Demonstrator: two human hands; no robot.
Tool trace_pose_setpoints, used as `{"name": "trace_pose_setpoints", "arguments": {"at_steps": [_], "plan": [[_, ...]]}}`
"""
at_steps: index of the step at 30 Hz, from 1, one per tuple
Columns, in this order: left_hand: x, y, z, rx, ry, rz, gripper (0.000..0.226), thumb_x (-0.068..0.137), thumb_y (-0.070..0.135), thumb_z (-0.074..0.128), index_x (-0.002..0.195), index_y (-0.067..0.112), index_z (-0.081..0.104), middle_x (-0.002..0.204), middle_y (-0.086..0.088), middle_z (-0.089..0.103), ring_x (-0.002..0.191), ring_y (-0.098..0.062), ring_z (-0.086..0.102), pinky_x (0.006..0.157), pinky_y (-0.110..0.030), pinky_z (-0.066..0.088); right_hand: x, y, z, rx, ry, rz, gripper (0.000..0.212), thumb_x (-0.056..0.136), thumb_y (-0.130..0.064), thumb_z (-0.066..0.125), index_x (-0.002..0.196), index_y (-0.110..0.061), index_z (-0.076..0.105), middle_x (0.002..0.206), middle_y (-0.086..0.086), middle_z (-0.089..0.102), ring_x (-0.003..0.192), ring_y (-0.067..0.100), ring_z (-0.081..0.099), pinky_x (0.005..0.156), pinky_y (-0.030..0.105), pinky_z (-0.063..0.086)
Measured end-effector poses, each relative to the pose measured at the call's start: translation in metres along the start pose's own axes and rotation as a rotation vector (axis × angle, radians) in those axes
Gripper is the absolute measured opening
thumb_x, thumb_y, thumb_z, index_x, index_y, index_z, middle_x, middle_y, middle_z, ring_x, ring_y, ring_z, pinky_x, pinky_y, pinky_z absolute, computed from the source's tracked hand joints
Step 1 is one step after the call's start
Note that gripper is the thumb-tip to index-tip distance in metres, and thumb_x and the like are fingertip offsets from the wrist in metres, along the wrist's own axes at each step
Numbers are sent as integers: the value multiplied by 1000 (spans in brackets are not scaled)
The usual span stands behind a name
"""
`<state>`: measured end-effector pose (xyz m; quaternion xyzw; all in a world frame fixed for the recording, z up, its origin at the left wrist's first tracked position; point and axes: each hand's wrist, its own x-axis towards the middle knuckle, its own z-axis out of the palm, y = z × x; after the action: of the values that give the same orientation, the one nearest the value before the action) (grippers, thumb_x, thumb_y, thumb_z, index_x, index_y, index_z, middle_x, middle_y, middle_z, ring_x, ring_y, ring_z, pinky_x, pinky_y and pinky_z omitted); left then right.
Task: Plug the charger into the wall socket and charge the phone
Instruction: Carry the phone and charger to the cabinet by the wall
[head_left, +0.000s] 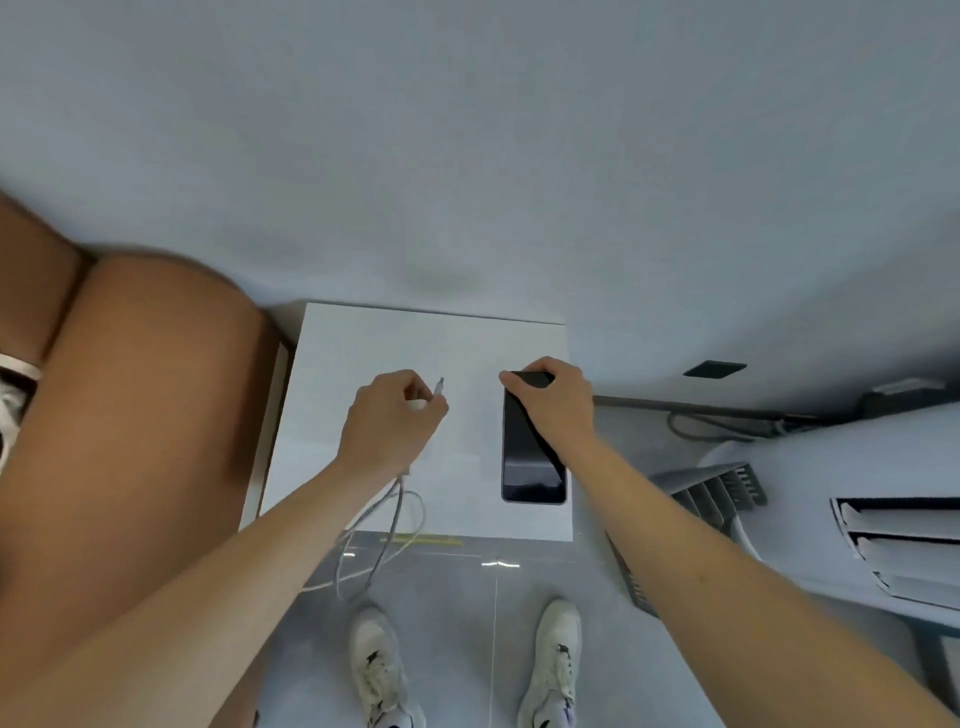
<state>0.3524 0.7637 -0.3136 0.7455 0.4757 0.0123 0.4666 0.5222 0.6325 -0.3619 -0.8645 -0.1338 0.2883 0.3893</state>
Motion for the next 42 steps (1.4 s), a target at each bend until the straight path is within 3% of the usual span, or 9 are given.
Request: {"name": "trace_pose_setpoints", "arguments": {"at_steps": [7,16,21,25,30,35,39,42], "plan": [[81,-32,64,68,13,-7,17,80,33,66,73,18,66,70,2,70,60,-20,66,47,-22,40,86,47,40,-87,-19,-46,29,84,-50,80,90,-23,72,84,-16,68,79,3,64,71,29,55],[133,-41,92,48,29,-58,20,77,34,64,75,15,68,71,-1,74,60,-26,74,46,-22,43,140,43,69,-150,84,-33,29,86,-48,78,97,-21,72,102,-2,73,93,21,70,85,42,61],[138,-41,86,-5,55,-65,21,77,31,64,76,11,70,74,-6,77,69,-26,74,50,-23,43,151,34,80,-155,154,-45,40,86,-46,80,112,-19,65,117,1,66,106,23,64,85,37,55],[134,-40,84,-35,56,-70,20,78,29,65,78,10,71,76,-6,77,72,-27,74,51,-23,42,155,35,89,-226,199,-56,44,84,-44,82,109,-15,61,123,5,55,117,27,52,92,39,50],[129,-43,83,-54,61,-65,20,79,28,67,78,9,72,77,-8,77,76,-28,74,56,-26,48,155,37,94,-339,245,-50,46,83,-49,80,108,-16,61,126,8,48,118,30,46,86,36,44],[120,-43,80,-69,65,-79,21,78,28,66,79,8,72,78,-9,77,78,-28,73,59,-29,49,151,34,91,-484,268,1,53,88,-57,73,120,-18,59,130,10,48,123,31,45,84,35,35],[109,-39,74,-43,67,-99,20,76,33,66,77,14,73,74,-3,78,73,-24,73,53,-25,42,137,34,82,-423,259,-35,47,91,-51,72,124,-19,62,133,8,48,127,30,44,95,39,39],[98,-35,64,-103,80,-156,21,72,33,67,76,13,73,74,-5,79,75,-28,76,60,-33,58,112,34,73,-354,277,-139,34,94,-38,71,121,-18,66,131,7,52,122,29,48,99,38,39]]}}
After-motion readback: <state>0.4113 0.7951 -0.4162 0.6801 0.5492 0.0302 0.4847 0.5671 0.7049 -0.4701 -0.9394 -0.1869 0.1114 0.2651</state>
